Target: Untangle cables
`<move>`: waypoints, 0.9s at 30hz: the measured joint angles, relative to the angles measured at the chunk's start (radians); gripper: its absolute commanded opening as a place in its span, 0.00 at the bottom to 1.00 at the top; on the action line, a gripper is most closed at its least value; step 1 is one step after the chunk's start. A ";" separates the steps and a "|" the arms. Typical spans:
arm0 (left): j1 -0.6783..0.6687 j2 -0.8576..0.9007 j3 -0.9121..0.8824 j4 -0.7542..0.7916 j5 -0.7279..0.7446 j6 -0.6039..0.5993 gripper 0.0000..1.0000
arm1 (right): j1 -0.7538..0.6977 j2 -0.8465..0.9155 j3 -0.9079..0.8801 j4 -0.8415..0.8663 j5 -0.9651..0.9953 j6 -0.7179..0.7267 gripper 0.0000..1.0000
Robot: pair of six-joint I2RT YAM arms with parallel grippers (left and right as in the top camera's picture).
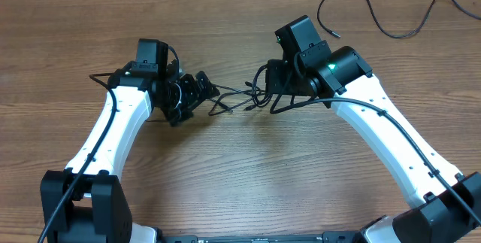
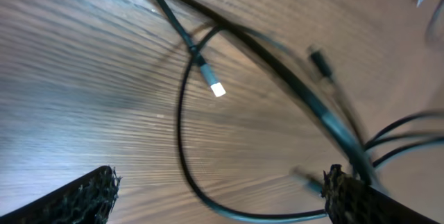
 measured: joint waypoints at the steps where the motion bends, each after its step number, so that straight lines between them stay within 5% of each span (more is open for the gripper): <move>1: 0.000 0.000 0.000 0.009 0.008 -0.037 0.97 | 0.000 0.000 0.000 0.000 -0.003 0.000 0.04; 5: 0.000 0.000 0.000 0.058 0.053 -0.163 0.94 | 0.000 0.000 -0.001 0.000 -0.009 0.000 0.04; 15: 0.000 0.000 -0.002 0.222 0.274 -0.214 0.86 | 0.000 0.014 -0.001 0.016 -0.031 0.000 0.04; 27: 0.000 0.000 -0.002 0.221 0.190 -0.346 0.88 | 0.000 0.053 -0.001 0.016 -0.092 0.000 0.04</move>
